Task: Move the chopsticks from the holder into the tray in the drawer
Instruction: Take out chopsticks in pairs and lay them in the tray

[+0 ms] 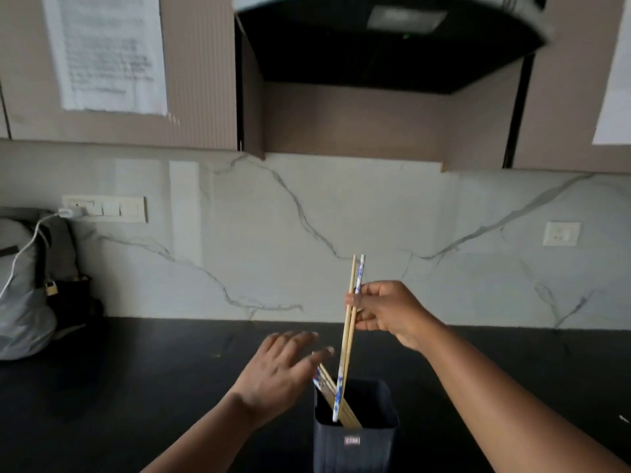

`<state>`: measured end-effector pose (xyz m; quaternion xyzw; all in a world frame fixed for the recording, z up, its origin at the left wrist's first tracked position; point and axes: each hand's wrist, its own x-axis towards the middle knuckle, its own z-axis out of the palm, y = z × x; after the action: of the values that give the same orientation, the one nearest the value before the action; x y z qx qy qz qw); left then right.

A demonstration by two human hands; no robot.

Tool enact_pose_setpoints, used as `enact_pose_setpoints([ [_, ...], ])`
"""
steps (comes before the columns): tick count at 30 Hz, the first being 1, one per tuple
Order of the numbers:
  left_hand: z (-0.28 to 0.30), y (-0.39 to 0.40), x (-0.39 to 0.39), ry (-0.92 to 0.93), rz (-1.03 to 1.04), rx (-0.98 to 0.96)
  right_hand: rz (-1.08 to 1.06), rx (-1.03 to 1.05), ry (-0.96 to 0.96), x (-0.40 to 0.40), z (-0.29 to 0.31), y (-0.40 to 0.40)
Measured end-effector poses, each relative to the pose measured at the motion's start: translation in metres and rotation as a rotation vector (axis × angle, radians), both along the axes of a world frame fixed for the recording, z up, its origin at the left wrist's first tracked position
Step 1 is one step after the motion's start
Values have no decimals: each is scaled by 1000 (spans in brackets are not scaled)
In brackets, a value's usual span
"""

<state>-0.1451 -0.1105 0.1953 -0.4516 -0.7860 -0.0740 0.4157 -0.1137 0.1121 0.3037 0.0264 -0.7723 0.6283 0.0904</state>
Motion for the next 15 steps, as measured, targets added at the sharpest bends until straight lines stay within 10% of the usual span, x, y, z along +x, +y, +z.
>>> enact_pose_setpoints([
  [10,30,2,37,110,-163,52,24,-6,30,46,14,-36],
  [15,46,13,63,-978,-385,634,11,1,29,60,16,-40],
])
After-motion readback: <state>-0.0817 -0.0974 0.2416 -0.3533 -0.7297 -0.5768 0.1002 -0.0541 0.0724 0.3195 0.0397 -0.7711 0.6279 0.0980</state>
